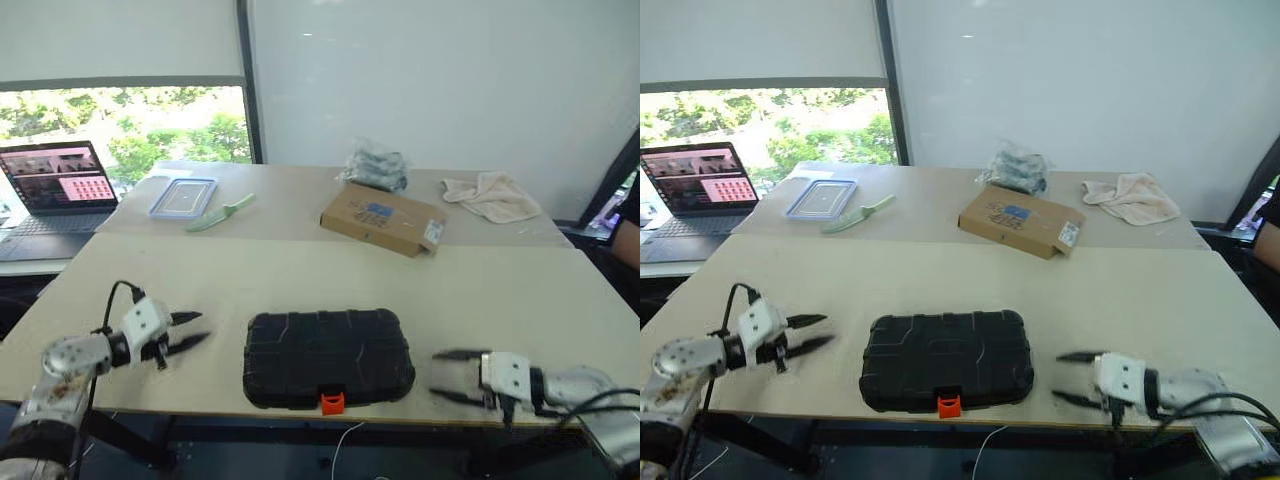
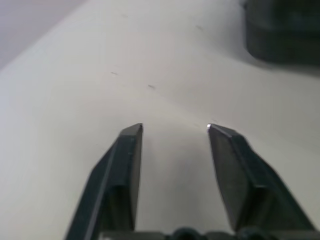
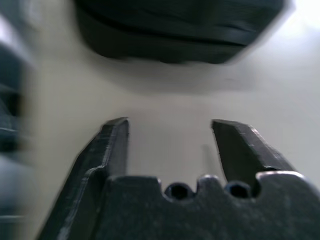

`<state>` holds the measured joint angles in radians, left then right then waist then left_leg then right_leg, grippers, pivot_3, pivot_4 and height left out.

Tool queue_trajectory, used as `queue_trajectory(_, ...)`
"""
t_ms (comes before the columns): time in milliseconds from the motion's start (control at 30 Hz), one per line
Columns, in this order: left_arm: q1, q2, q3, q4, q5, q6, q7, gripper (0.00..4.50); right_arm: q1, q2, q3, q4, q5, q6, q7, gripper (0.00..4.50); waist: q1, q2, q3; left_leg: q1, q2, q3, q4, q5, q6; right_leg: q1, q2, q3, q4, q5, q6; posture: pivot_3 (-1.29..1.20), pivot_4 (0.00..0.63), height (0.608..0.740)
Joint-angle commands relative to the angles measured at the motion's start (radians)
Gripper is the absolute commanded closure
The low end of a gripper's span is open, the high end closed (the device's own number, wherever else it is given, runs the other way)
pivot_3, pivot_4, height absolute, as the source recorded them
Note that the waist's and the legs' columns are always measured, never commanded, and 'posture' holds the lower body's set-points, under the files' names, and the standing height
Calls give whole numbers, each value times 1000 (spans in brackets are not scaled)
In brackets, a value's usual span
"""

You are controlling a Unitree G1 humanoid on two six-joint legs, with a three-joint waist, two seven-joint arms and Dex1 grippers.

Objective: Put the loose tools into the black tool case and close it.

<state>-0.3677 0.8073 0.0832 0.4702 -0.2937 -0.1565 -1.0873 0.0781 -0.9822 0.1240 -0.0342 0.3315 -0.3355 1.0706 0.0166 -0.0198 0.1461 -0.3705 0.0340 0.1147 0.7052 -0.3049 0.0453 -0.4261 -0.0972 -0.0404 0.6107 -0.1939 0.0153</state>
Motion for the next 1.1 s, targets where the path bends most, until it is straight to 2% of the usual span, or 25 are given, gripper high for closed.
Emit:
queue_trajectory(33,-90,-44,-33,-18,3,80,-11,3851,74,-9,-1,-222,46,151,-14,3048,-3,0,0,1,0,0,0,0,0,1,0,0,0,0,0,0,150,740)
queue_trajectory(100,-139,-78,-66,-1,26,97,-18,4499,80,24,25,-279,16,210,-47,3754,-8,-2,0,1,-1,0,1,0,1,1,0,1,0,0,1,0,150,740)
queue_trajectory(167,-172,-105,-102,17,55,104,-29,4500,56,58,56,-295,-33,257,-74,4483,-10,-3,0,1,-1,1,1,0,0,1,1,2,0,0,1,0,150,740)
queue_trajectory(433,-199,-154,-153,38,83,140,-93,4500,-135,195,104,-216,-162,343,-136,4483,-15,-6,1,-2,0,0,5,0,-1,-1,5,2,1,0,0,0,150,740)
queue_trajectory(633,-123,-148,-111,-60,27,201,-131,4500,-267,257,92,-121,-203,354,-145,4483,-18,-6,1,-4,0,0,7,0,0,-3,4,2,1,0,0,0,150,740)
queue_trajectory(833,-39,-158,-52,-170,-21,265,-91,4500,-370,295,88,4,-228,320,-129,4483,-19,-6,1,-12,0,0,8,1,-1,-10,3,2,2,0,0,0,150,740)
queue_trajectory(967,-5,-156,-7,-247,-42,312,-29,4500,-406,296,65,78,-234,298,-126,4483,-14,-6,1,-16,0,0,9,4,-6,-12,3,2,3,0,0,0,150,740)
queue_trajectory(1067,-33,-144,28,-265,-40,320,28,4500,-355,280,-6,10,-138,400,-112,4483,-7,-6,1,-16,0,-1,9,4,-6,-12,3,1,2,1,1,0,150,740)
queue_trajectory(1100,-53,-144,40,-273,-56,336,36,4500,-317,268,-30,-36,-100,449,-105,4207,-7,-6,1,-16,0,-1,9,4,-6,-12,3,1,2,1,1,0,150,740)
